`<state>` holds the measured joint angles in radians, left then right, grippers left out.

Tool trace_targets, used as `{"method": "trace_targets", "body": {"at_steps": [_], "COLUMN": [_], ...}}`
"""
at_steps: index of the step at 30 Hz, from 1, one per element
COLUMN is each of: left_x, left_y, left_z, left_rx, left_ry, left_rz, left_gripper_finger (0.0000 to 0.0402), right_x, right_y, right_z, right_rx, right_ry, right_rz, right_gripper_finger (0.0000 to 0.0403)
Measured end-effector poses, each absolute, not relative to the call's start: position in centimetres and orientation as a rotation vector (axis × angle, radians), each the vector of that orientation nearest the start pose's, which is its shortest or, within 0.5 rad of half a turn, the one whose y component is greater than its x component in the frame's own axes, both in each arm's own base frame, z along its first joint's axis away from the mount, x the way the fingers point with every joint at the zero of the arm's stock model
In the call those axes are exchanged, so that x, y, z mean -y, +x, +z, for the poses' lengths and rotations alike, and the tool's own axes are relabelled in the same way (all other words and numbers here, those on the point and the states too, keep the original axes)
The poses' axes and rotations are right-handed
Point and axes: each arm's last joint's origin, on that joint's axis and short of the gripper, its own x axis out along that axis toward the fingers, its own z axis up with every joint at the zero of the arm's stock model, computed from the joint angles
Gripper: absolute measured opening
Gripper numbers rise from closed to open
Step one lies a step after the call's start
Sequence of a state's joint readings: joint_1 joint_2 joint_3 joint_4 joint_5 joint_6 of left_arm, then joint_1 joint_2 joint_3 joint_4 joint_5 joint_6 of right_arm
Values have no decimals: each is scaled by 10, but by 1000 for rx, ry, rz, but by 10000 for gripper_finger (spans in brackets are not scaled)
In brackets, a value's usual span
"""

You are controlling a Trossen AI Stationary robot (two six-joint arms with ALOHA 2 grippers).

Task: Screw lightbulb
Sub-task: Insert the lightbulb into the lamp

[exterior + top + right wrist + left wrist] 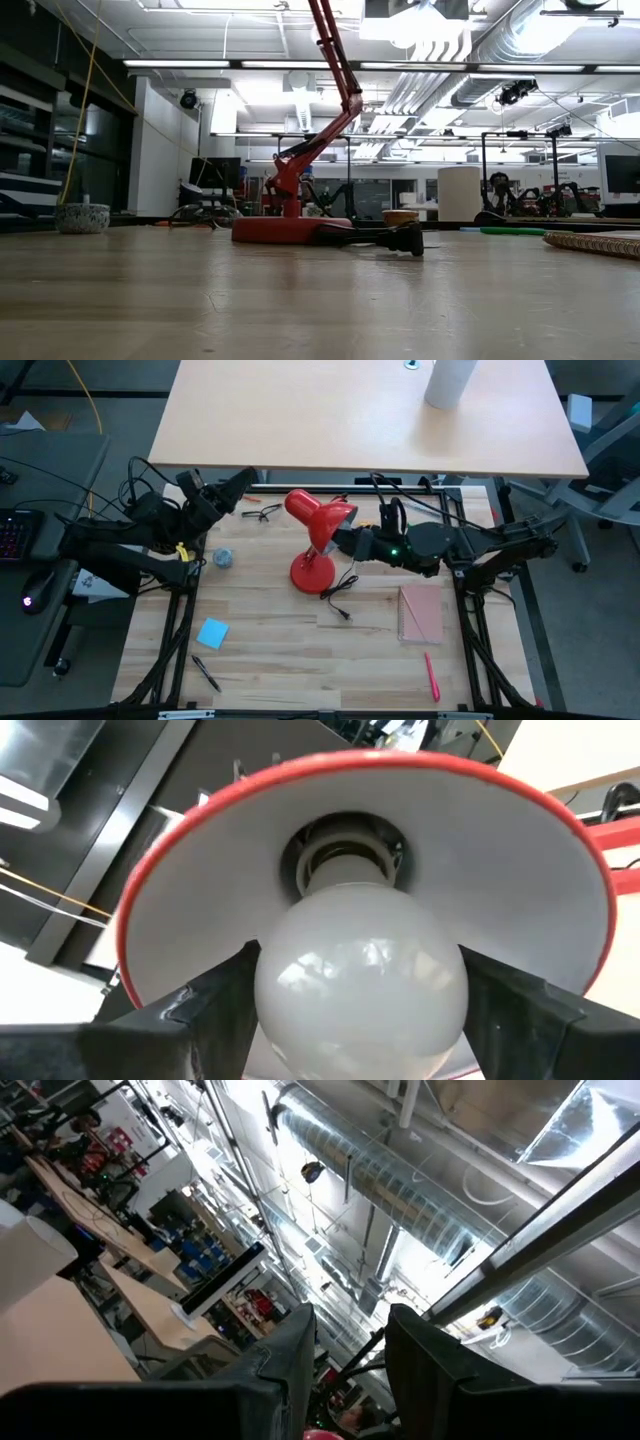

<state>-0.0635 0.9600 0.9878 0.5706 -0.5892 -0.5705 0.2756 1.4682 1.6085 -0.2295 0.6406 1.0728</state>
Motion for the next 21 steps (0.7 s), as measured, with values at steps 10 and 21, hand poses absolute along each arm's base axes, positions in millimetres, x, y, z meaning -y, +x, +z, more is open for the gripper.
{"method": "trace_targets", "body": {"at_steps": [10, 21], "left_x": [-4, -4], "left_y": [188, 188], "left_z": [438, 439], "left_rx": [706, 716], "left_ry": [-736, -746], "left_rz": [339, 333], "left_gripper_finger": [106, 106], "right_x": [-67, -66], "right_y": [305, 305], "right_z": [455, 454], "right_rx": [126, 109], "right_ry": [997, 959], "right_rz": [-379, -387], "right_gripper_finger": [292, 292]}}
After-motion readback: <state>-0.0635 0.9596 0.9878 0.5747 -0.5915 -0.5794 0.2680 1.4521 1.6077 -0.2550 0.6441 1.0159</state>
